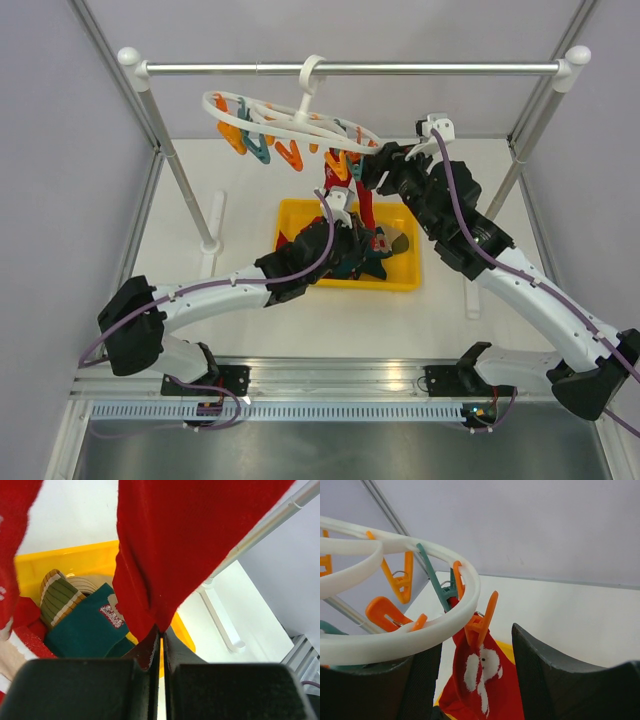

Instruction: Remove the socks clipped to the hanger

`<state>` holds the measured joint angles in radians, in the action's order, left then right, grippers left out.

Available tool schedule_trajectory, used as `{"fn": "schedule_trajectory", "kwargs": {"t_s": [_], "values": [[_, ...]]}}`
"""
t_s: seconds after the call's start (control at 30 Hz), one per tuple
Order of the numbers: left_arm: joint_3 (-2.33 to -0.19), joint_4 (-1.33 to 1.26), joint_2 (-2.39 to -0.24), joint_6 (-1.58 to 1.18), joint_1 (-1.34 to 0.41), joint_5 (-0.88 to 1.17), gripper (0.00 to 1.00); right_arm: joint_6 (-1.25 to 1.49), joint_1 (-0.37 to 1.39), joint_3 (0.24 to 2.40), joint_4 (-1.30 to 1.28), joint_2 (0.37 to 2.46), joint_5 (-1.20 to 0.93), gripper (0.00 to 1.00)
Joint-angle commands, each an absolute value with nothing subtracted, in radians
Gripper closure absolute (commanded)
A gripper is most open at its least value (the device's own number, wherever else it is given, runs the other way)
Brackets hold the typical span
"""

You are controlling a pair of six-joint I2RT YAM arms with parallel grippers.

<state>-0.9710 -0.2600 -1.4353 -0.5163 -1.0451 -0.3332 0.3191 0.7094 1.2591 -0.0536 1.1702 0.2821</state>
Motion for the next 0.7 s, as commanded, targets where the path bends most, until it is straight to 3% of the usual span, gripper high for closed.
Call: {"fn": "schedule_trajectory", "kwargs": {"t_s": [0.0, 0.67], "values": [[-1.020, -0.232, -1.447, -0.535, -1.054, -0.356, 0.98, 0.342, 0.710, 1.258, 0.038, 1.158, 0.261, 0.38], [-1.034, -0.226, -1.463, -0.540, -1.078, -0.371, 0.98, 0.348, 0.710, 1.230, 0.133, 1.203, 0.353, 0.42]]}}
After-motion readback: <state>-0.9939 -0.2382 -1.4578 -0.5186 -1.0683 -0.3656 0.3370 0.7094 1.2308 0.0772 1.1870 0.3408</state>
